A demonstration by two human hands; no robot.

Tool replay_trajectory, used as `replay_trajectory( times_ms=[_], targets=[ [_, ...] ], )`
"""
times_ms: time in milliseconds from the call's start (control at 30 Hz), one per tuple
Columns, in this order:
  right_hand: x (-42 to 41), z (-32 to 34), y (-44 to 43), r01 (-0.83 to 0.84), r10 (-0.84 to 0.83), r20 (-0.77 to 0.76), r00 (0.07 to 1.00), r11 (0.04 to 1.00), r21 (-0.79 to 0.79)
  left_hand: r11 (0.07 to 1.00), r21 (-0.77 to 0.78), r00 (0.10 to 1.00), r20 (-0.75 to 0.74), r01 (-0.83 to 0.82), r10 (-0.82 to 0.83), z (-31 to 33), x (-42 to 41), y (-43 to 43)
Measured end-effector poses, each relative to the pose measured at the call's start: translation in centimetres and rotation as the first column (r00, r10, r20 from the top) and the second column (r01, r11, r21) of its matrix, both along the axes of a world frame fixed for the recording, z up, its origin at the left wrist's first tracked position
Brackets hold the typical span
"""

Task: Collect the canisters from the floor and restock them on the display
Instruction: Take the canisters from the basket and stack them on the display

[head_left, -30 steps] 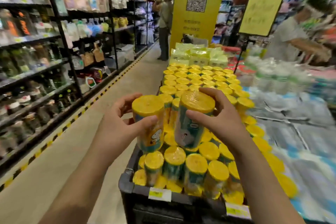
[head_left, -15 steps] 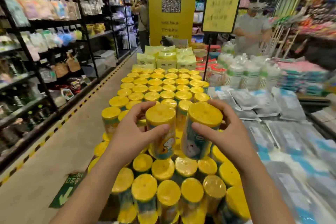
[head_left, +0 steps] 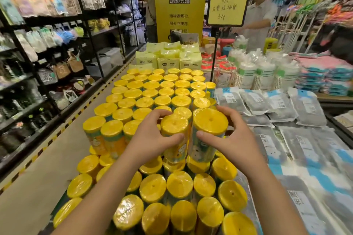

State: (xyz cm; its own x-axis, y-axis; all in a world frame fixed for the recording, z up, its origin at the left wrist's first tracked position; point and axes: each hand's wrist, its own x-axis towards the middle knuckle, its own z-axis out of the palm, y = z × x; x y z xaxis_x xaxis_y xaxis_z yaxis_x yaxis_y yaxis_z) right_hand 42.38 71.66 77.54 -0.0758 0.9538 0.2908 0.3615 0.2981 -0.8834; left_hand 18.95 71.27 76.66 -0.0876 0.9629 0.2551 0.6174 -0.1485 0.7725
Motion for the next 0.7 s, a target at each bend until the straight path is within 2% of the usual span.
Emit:
replay_trajectory(
  times_ms=[200,500,700],
  targets=[
    [0.7,-0.8,0.4,0.033,-0.033,0.012,0.999,0.999,-0.009,1.000,0.002,0.980,-0.201,0.008,-0.008,-1.7,0.5,2.9],
    [2.5,-1.9,-0.4,0.104,-0.103,0.022,0.994,0.994,-0.039,0.997,0.030,0.915,-0.398,0.076,-0.058,-3.9,0.6,4.9],
    [2.8,-2.9,0.5,0.114,-0.111,0.058,0.992,0.992,-0.057,0.992,0.099,0.850,-0.526,0.081,-0.017,-4.8,0.5,4.8]
  ],
)
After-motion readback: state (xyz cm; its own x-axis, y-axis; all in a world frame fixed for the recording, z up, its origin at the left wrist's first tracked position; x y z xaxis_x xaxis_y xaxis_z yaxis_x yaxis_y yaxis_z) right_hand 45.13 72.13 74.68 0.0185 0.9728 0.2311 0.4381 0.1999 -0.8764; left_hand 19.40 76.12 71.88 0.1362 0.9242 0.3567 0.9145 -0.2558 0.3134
